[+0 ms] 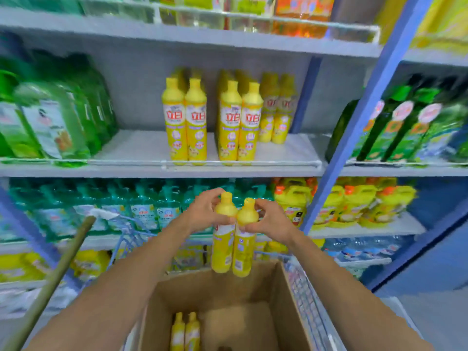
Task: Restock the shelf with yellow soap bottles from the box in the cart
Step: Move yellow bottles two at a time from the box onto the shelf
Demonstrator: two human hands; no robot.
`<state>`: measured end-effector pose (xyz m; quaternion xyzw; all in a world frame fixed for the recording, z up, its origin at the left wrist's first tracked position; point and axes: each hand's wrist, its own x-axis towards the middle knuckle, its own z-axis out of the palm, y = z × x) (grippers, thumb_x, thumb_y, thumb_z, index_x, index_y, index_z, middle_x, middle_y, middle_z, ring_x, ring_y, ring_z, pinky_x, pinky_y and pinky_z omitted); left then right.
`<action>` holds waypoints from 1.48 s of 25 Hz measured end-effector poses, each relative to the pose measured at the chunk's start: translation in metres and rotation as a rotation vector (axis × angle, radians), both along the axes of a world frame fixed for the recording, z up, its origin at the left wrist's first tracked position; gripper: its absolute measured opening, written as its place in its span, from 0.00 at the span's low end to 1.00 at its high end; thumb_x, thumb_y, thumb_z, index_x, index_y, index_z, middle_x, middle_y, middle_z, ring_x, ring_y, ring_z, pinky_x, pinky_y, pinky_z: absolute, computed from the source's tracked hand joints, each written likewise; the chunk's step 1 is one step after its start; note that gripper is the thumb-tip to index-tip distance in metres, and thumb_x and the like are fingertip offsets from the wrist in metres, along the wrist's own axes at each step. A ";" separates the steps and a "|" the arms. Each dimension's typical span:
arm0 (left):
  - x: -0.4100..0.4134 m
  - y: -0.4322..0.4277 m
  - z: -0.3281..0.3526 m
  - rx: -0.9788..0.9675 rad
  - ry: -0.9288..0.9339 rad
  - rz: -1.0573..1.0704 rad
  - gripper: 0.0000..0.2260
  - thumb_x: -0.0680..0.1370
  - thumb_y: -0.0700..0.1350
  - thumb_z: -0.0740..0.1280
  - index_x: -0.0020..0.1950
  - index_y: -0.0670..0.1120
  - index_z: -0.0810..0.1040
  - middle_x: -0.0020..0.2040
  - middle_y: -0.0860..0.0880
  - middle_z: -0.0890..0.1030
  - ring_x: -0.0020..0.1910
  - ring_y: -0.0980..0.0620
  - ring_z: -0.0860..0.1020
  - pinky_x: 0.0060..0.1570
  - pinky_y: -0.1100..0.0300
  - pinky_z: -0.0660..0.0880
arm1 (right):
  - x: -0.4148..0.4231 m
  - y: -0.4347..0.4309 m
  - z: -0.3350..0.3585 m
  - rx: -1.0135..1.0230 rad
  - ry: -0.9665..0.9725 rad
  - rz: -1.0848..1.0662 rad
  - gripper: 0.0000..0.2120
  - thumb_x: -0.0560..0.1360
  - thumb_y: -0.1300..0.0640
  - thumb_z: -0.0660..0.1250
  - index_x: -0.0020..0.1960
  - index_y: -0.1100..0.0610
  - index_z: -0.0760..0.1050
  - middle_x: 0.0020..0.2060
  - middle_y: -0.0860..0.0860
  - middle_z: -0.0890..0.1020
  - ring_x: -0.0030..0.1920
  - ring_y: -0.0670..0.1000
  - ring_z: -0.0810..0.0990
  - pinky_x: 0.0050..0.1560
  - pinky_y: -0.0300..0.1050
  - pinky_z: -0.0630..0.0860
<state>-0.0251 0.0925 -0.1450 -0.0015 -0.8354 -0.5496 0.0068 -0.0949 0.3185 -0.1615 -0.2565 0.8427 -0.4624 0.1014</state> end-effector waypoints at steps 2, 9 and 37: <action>-0.012 0.006 0.040 0.001 0.079 0.013 0.25 0.66 0.31 0.81 0.57 0.45 0.76 0.44 0.51 0.80 0.40 0.64 0.78 0.42 0.67 0.77 | -0.017 0.005 0.038 -0.034 0.084 0.009 0.23 0.58 0.51 0.85 0.49 0.49 0.80 0.45 0.53 0.86 0.45 0.52 0.85 0.49 0.60 0.82; -0.078 0.048 0.153 -0.102 0.332 0.088 0.30 0.57 0.54 0.84 0.55 0.46 0.80 0.50 0.44 0.85 0.50 0.48 0.83 0.54 0.44 0.81 | -0.087 0.042 0.151 -0.185 0.314 0.003 0.17 0.59 0.48 0.85 0.43 0.44 0.80 0.37 0.43 0.83 0.38 0.49 0.83 0.43 0.51 0.82; -0.236 0.113 0.105 0.112 0.300 0.322 0.27 0.70 0.38 0.79 0.67 0.46 0.77 0.59 0.50 0.85 0.59 0.52 0.83 0.63 0.45 0.78 | -0.238 0.058 0.144 -0.539 0.170 -0.180 0.30 0.63 0.44 0.83 0.61 0.47 0.75 0.54 0.43 0.83 0.50 0.39 0.84 0.49 0.40 0.83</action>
